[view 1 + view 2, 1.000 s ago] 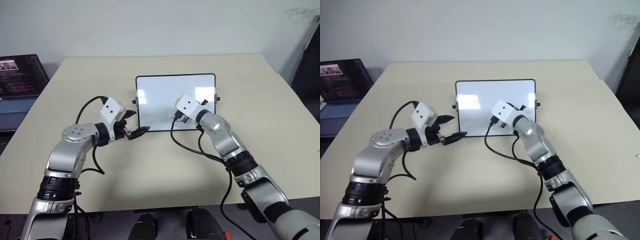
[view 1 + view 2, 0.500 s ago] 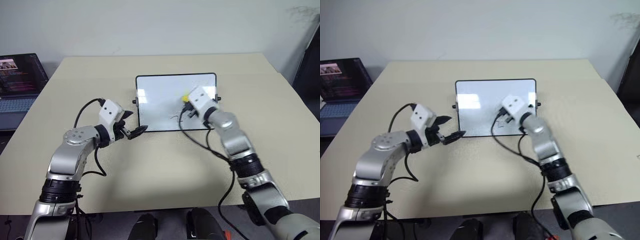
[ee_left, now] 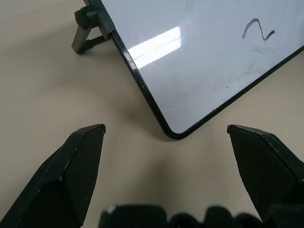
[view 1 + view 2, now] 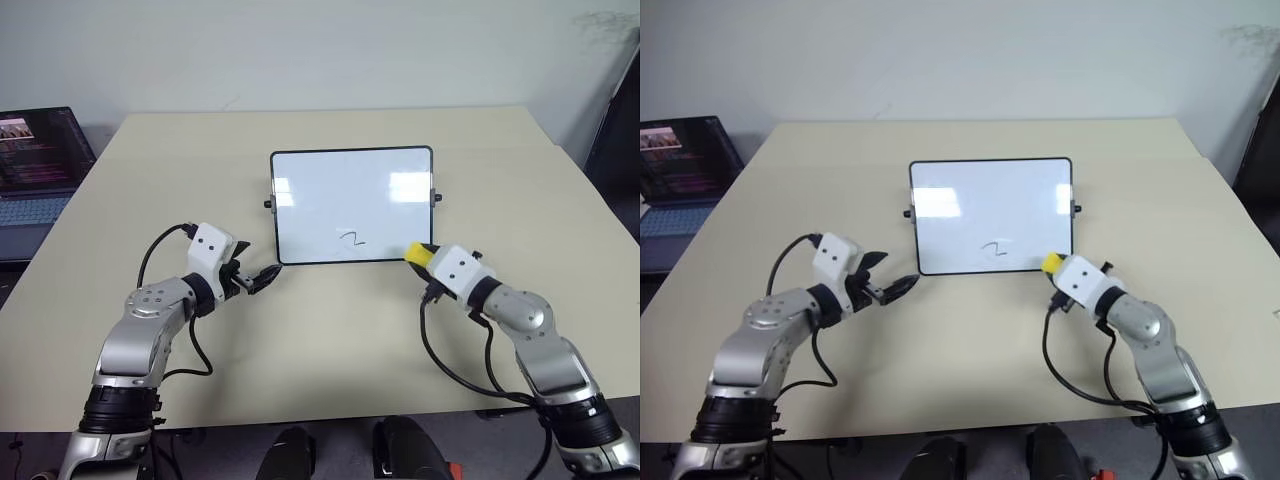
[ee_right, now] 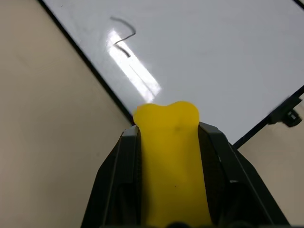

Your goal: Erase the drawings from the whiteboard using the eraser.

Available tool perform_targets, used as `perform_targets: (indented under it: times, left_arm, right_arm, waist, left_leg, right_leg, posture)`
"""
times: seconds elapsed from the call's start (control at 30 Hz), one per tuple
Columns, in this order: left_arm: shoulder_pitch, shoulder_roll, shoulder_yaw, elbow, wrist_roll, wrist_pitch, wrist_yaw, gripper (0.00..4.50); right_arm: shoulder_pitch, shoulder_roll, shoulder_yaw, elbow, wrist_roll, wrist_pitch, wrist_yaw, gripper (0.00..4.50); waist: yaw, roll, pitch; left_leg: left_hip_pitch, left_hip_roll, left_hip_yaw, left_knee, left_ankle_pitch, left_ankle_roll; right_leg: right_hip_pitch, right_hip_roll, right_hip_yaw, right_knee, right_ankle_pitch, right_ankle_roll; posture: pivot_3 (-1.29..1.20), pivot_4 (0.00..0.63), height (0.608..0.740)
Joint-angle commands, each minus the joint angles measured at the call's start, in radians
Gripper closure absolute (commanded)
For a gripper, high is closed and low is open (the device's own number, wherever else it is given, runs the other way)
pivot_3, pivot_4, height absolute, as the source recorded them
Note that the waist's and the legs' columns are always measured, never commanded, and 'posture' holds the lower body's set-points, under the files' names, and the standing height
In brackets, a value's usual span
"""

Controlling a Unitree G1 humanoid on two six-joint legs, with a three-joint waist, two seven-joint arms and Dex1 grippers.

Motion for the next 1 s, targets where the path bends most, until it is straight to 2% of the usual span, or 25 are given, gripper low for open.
perform_targets:
  times: [0.03,0.27,0.5,0.8,1.0]
  left_arm:
    - [0.007,-0.005,0.027,-0.063,-0.014,-0.007,0.014,0.00]
    - [0.004,-0.027,0.002,-0.068,-0.002,-0.012,0.029,0.00]
    - [-0.020,-0.030,0.003,-0.057,-0.003,-0.013,0.021,0.00]
    - [-0.046,-0.033,-0.012,-0.034,0.006,-0.027,0.009,0.00]
    - [-0.043,-0.029,-0.009,-0.035,0.002,-0.029,0.003,0.00]
  right_arm:
    - [0.016,0.002,0.007,-0.041,-0.019,-0.071,-0.026,3.22]
    - [-0.086,0.118,0.066,0.116,-0.056,-0.254,-0.131,3.22]
    - [-0.297,0.206,0.101,0.355,-0.111,-0.341,-0.213,3.22]
    - [-0.571,0.307,0.146,0.821,-0.166,-0.512,-0.328,3.22]
    - [-0.590,0.353,0.197,0.974,-0.193,-0.556,-0.324,3.22]
  waist:
    - [0.000,0.000,0.000]
    - [0.001,0.000,0.000]
    - [0.006,0.000,0.000]
    - [0.003,0.000,0.000]
    - [0.002,0.000,0.000]
  left_leg:
    - [0.000,0.000,0.000,0.000,0.000,0.000]
    - [0.001,0.000,0.001,0.000,0.000,0.000]
    - [0.001,0.000,0.000,0.000,0.000,-0.001]
    - [0.001,-0.001,0.000,0.000,0.000,-0.001]
    - [0.001,0.000,0.001,0.000,0.001,-0.001]
  right_leg:
    - [0.000,0.000,0.000,0.000,0.000,0.000]
    - [0.001,0.001,0.000,0.000,0.000,0.000]
    - [0.001,0.001,0.000,0.001,0.000,-0.001]
    - [0.000,0.002,-0.001,0.001,0.001,-0.001]
    - [0.000,0.001,0.000,0.000,0.001,-0.001]
  posture:
    - [0.00,0.150,0.740]
    - [0.00,0.150,0.740]
    - [0.00,0.150,0.740]
    - [0.00,0.150,0.740]
    - [0.00,0.150,0.740]
